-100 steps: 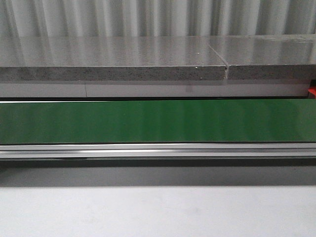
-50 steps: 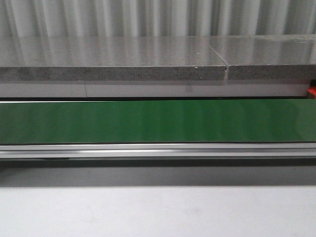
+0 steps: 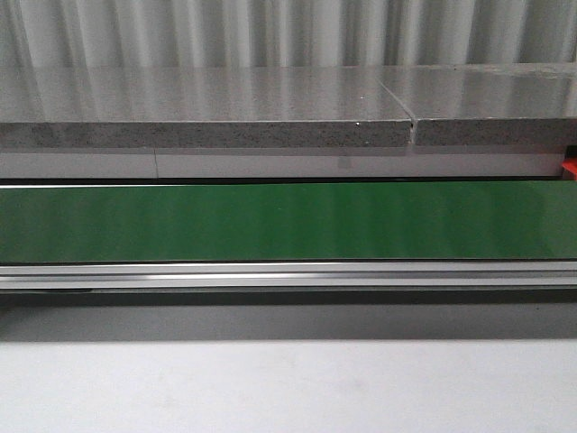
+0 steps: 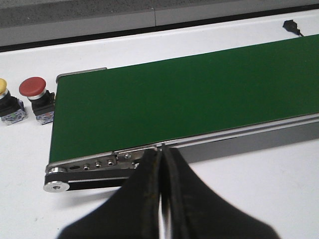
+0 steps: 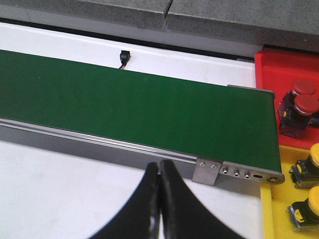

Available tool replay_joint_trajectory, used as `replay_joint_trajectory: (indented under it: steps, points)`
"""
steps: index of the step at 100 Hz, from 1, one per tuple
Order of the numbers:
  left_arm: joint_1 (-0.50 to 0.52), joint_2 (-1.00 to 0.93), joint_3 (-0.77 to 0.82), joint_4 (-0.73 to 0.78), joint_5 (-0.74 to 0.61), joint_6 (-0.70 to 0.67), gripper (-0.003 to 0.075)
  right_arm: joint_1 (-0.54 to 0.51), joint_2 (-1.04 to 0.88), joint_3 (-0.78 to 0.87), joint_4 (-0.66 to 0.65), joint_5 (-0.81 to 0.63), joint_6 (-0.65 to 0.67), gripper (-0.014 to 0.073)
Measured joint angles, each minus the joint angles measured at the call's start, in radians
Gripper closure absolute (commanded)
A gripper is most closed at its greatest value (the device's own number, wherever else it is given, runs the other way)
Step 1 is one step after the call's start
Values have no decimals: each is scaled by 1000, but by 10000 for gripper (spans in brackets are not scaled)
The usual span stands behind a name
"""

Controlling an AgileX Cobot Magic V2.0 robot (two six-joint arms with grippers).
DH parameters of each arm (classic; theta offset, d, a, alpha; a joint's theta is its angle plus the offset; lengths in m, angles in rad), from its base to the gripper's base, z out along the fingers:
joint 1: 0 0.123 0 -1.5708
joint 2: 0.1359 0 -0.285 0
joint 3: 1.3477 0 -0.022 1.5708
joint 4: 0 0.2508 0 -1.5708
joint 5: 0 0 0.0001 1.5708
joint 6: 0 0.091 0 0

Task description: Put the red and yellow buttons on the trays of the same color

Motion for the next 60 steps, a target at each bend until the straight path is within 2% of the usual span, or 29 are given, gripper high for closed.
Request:
replay_joint_trajectory:
  steps: [34,60]
  points:
    - [0,61,-58,0,-2,-11,741,0,-10,4,2,9,-1,662]
    - [69,266,-186,23,-2,-152,741,0,-10,4,4,12,-1,662]
